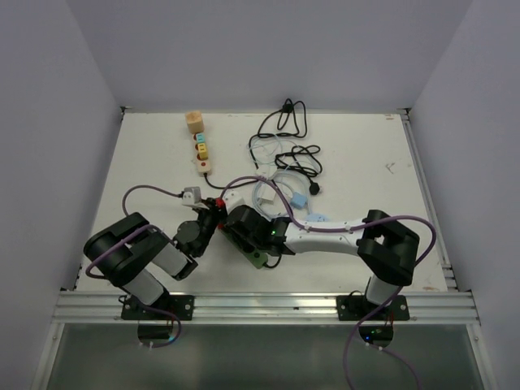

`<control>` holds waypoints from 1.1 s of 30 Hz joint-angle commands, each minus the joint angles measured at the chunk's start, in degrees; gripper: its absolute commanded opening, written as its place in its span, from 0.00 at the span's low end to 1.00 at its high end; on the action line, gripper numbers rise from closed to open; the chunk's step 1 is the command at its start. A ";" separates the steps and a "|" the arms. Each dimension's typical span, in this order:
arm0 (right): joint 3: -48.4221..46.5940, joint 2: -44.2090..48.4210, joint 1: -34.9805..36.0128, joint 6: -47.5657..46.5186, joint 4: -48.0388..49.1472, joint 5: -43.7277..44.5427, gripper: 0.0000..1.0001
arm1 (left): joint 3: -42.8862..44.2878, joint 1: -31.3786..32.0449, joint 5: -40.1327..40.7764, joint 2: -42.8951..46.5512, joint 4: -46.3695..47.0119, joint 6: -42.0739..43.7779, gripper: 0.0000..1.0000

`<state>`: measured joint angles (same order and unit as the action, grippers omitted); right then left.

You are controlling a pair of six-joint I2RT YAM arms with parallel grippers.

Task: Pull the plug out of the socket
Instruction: Remove the plug from the socket.

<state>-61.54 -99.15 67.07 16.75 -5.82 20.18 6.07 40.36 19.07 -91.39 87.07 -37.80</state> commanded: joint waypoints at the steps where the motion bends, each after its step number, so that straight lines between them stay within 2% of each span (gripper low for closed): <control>1: -2.18 0.72 0.87 0.03 -5.34 5.47 0.00 | -14.86 0.86 -2.72 -9.76 -5.25 -3.68 0.41; 5: -1.57 1.16 0.96 -0.32 -5.51 6.10 0.00 | -14.94 0.86 -3.42 -12.67 -2.08 -3.86 0.41; 8: -0.34 1.86 0.70 1.34 -3.59 2.59 0.00 | -14.94 0.77 -3.43 -12.49 -2.60 -3.51 0.40; 16: 6.51 5.81 -6.67 9.96 5.56 -18.92 0.00 | -14.50 0.86 -2.11 -3.54 -14.44 -3.24 0.40; 20: 7.75 6.78 -8.36 13.04 8.81 -22.81 0.00 | -13.97 0.86 -1.14 -0.54 -18.86 -3.86 0.41; 25: 5.91 6.78 -7.57 9.98 6.01 -20.37 0.00 | -13.27 0.77 -1.32 -2.64 -18.86 -4.74 0.41; 26: 5.47 6.78 -6.96 8.05 3.83 -16.10 0.00 | -13.19 0.77 -1.40 -3.43 -18.69 -4.91 0.41; 33: -2.09 2.93 1.65 1.97 -5.58 -1.48 0.01 | -13.27 0.77 -1.67 -5.72 -17.19 -5.70 0.41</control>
<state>-58.37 -96.36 64.16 20.78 -3.75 13.23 6.26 40.69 17.37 -91.26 86.30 -42.96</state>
